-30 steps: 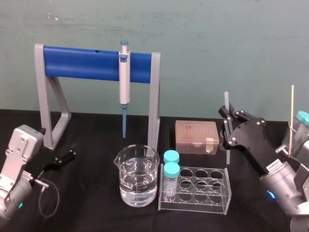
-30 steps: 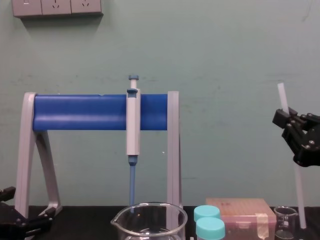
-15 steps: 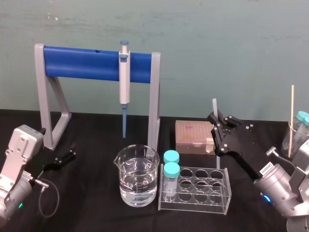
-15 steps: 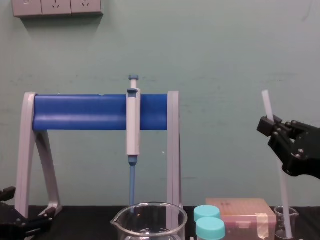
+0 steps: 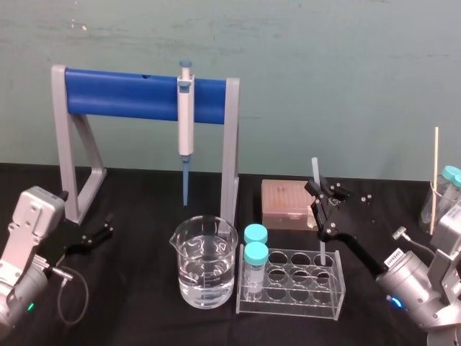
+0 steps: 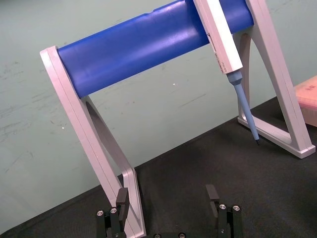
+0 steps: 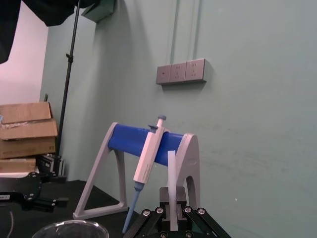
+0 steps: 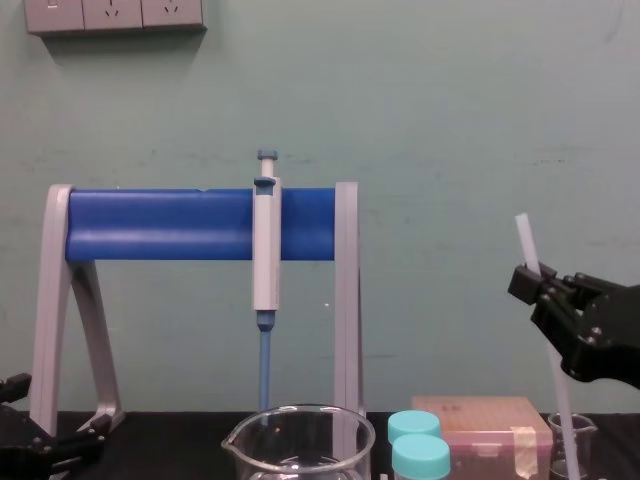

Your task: Pick up the stirring rod with one hand, then place it down.

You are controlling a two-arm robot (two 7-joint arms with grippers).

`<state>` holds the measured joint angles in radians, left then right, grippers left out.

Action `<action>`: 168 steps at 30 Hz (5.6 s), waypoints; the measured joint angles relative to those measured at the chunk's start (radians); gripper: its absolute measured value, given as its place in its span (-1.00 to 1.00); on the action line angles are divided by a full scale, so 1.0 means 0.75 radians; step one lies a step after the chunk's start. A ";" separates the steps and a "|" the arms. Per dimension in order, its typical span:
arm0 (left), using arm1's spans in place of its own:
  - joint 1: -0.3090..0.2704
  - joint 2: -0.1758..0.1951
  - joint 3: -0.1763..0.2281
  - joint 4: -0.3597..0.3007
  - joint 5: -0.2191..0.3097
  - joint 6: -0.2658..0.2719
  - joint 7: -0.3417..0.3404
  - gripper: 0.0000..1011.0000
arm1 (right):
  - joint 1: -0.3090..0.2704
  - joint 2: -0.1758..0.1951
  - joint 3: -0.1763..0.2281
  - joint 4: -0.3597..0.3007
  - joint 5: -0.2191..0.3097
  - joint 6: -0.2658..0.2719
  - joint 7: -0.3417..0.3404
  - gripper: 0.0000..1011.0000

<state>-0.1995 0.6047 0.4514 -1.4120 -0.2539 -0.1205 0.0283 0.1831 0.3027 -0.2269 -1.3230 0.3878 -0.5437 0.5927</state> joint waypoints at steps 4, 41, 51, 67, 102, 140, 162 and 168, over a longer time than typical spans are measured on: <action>0.000 0.000 0.000 0.000 0.000 0.000 0.000 0.98 | 0.006 0.001 -0.006 0.020 0.004 0.000 0.008 -0.86; 0.000 0.000 0.000 0.000 0.000 0.000 0.000 0.98 | 0.084 0.018 -0.065 0.169 0.043 0.117 0.049 -0.86; 0.000 0.000 0.000 0.000 0.000 0.000 0.000 0.98 | 0.086 0.025 -0.075 0.174 0.034 0.147 0.039 -0.86; 0.000 0.000 0.000 0.000 0.000 0.000 0.000 0.98 | 0.084 0.023 -0.072 0.172 0.034 0.141 0.040 -0.86; 0.000 0.000 0.000 0.000 0.000 0.000 0.000 0.98 | 0.084 0.023 -0.071 0.172 0.036 0.137 0.041 0.93; 0.000 0.000 0.000 0.000 0.000 0.000 0.000 0.98 | -0.219 -0.096 0.188 -0.318 -0.126 0.632 -0.537 0.98; 0.000 0.000 0.000 0.000 0.000 0.000 0.000 0.98 | -0.230 -0.085 0.185 -0.318 -0.158 0.758 -0.542 0.98; 0.000 0.000 0.000 0.000 0.000 0.000 0.000 0.98 | -0.230 -0.084 0.185 -0.318 -0.158 0.752 -0.542 0.98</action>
<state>-0.1995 0.6047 0.4514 -1.4120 -0.2539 -0.1205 0.0283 0.0104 0.2397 -0.0885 -1.5615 0.2694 0.0206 0.1863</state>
